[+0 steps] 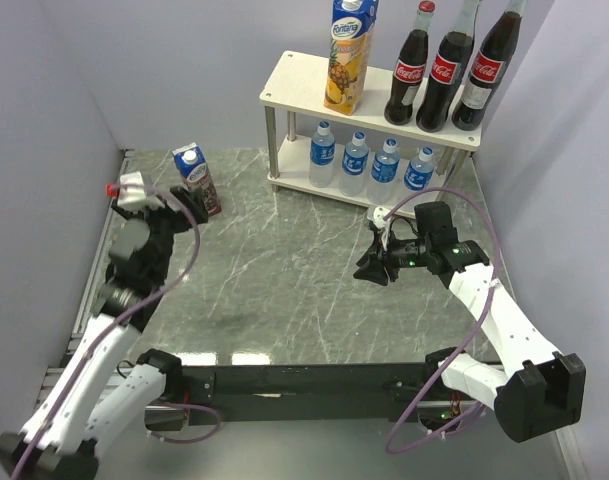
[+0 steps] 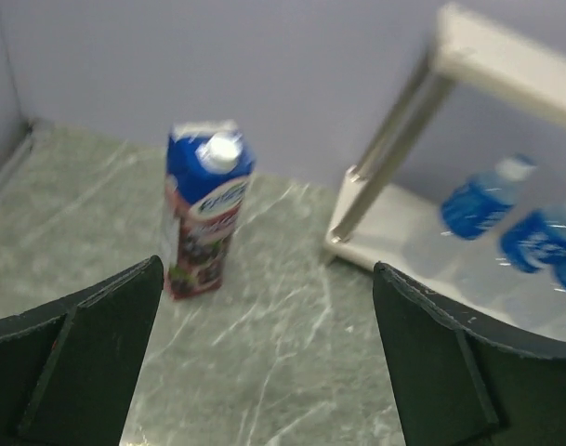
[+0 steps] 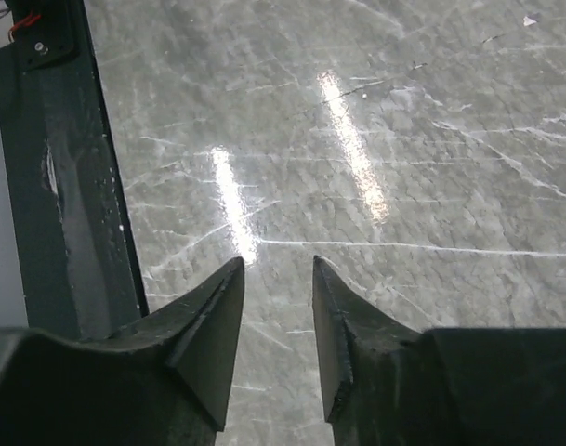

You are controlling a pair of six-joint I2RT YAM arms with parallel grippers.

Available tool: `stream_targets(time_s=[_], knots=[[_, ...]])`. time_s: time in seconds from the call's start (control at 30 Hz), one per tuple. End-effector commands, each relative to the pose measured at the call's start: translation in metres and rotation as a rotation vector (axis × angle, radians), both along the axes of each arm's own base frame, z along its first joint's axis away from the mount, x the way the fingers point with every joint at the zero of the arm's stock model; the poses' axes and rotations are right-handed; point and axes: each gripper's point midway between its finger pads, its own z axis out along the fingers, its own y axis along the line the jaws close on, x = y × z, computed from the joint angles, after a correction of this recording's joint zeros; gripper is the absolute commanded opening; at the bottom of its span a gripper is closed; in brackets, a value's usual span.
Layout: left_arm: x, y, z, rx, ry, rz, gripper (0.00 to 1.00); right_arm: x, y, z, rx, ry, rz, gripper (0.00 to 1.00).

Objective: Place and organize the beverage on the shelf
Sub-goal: Move the drink to the center of the board.

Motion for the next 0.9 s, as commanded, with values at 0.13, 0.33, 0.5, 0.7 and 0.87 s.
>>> stream_targets(time_s=[0.13, 0.33, 0.5, 0.7, 0.87], knots=[[0.071, 0.021, -0.057, -0.246, 0.229, -0.123, 0.98, 0.003, 0.0, 0.027, 0.017, -0.072, 0.002, 0.53], [0.107, 0.031, -0.095, -0.145, 0.375, -0.109, 0.99, 0.0, -0.001, 0.031, 0.013, -0.077, 0.011, 0.57], [0.141, 0.04, -0.115, -0.071, 0.402, -0.082, 0.99, -0.002, -0.001, 0.034, 0.021, -0.086, 0.008, 0.58], [0.176, 0.023, -0.115, -0.019, 0.381, -0.014, 0.99, -0.002, 0.0, 0.034, 0.021, -0.083, 0.008, 0.58], [0.201, 0.027, -0.103, -0.001, 0.391, 0.193, 0.99, -0.001, 0.0, 0.033, 0.019, -0.078, 0.01, 0.58]])
